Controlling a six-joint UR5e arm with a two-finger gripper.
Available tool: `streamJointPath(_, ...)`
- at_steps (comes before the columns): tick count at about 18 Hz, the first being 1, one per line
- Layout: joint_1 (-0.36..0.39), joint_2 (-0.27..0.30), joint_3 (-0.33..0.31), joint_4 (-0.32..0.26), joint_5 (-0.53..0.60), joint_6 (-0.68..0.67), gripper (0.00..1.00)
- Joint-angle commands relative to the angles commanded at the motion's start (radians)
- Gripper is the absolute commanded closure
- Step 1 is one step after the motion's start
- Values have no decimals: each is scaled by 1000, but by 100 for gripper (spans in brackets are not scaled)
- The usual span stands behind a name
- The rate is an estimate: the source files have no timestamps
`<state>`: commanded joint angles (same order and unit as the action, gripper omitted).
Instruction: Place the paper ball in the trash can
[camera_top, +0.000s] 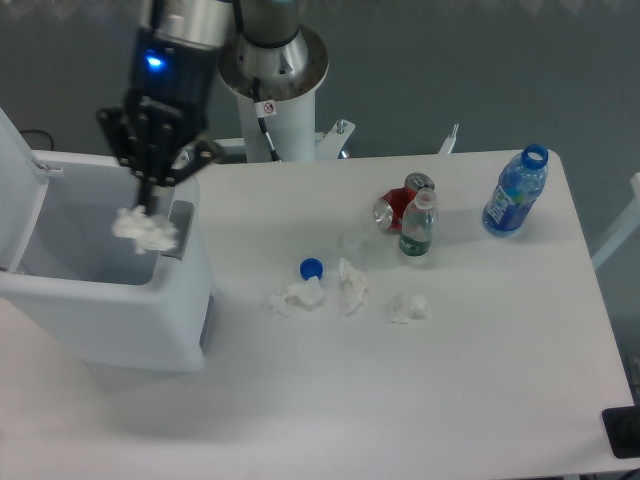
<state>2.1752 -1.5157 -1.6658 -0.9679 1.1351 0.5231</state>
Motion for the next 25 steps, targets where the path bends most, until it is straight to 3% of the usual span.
streamJointPath(4, -29, 2, -26, -2, -2, 2, 100)
streamJointPath(6, -35, 2, -28, -2, -2, 2, 94)
streamJointPath(7, -37, 2, -29, -2, -2, 5, 83)
streamJointPath(9, -40, 0, -32, 0, -2, 8, 80)
streamJointPath(13, -40, -3, -40, 0, 2, 12, 50)
streamJointPath(16, -38, -3, -34, 2, 5, 17, 14)
streamJointPath(18, -37, -1, -31, 2, 6, 18, 10)
streamJointPath(20, -28, -3, -28, 3, 6, 18, 0)
streamJointPath(25, 70, 8, -15, 2, 17, 17, 0)
